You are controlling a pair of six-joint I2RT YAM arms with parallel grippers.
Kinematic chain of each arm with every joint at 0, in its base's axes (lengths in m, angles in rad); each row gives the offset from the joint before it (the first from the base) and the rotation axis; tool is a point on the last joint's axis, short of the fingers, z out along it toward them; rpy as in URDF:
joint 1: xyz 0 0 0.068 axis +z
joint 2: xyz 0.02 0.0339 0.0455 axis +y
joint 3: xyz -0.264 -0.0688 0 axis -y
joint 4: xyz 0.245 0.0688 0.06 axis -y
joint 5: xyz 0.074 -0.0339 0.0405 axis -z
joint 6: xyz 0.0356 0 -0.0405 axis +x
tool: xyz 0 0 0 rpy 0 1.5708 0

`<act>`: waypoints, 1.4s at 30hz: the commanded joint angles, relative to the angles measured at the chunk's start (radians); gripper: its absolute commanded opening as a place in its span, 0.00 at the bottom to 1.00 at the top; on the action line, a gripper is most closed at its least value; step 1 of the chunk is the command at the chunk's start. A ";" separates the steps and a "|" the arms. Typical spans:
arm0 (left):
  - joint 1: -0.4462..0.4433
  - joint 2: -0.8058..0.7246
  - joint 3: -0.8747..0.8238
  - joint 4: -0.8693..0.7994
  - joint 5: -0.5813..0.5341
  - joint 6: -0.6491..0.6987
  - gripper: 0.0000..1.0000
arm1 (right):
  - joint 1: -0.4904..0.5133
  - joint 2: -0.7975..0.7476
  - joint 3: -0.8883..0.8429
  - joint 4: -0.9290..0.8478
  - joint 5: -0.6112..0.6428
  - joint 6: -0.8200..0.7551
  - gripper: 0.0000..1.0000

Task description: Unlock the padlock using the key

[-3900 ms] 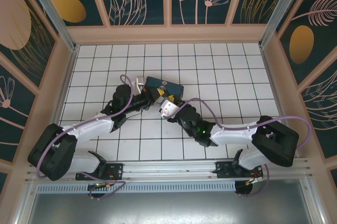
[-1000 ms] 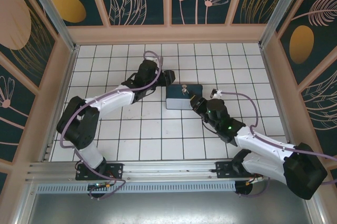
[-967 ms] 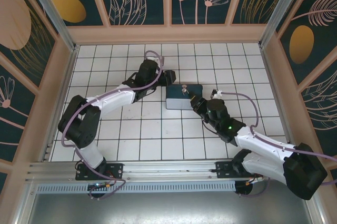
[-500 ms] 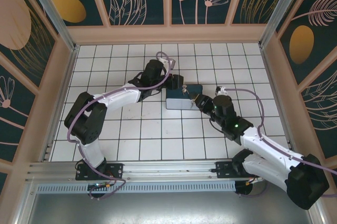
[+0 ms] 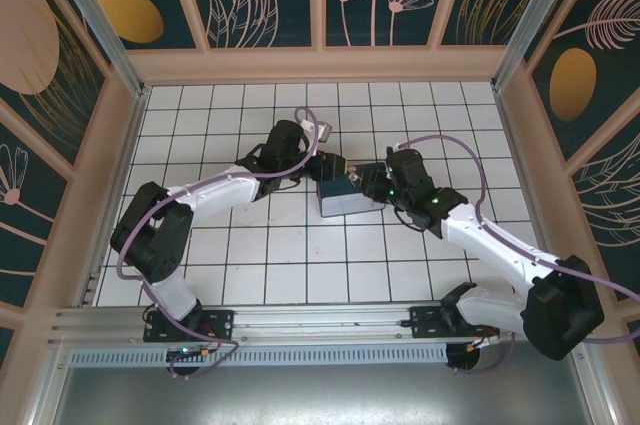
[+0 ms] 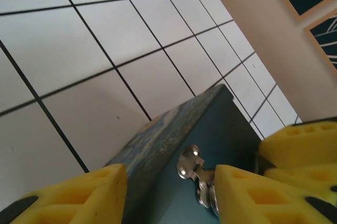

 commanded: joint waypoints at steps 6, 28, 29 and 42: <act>-0.006 -0.031 -0.013 -0.023 0.025 -0.028 0.45 | -0.004 0.023 0.067 -0.144 -0.034 -0.105 0.41; 0.036 0.038 0.062 -0.109 0.022 0.088 0.44 | 0.084 0.183 0.222 -0.298 0.103 -0.210 0.37; 0.035 0.038 0.053 -0.102 0.026 0.089 0.44 | 0.090 0.183 0.225 -0.296 0.099 -0.208 0.38; 0.035 0.061 0.050 -0.093 0.047 0.105 0.42 | 0.099 0.235 0.290 -0.369 0.125 -0.256 0.39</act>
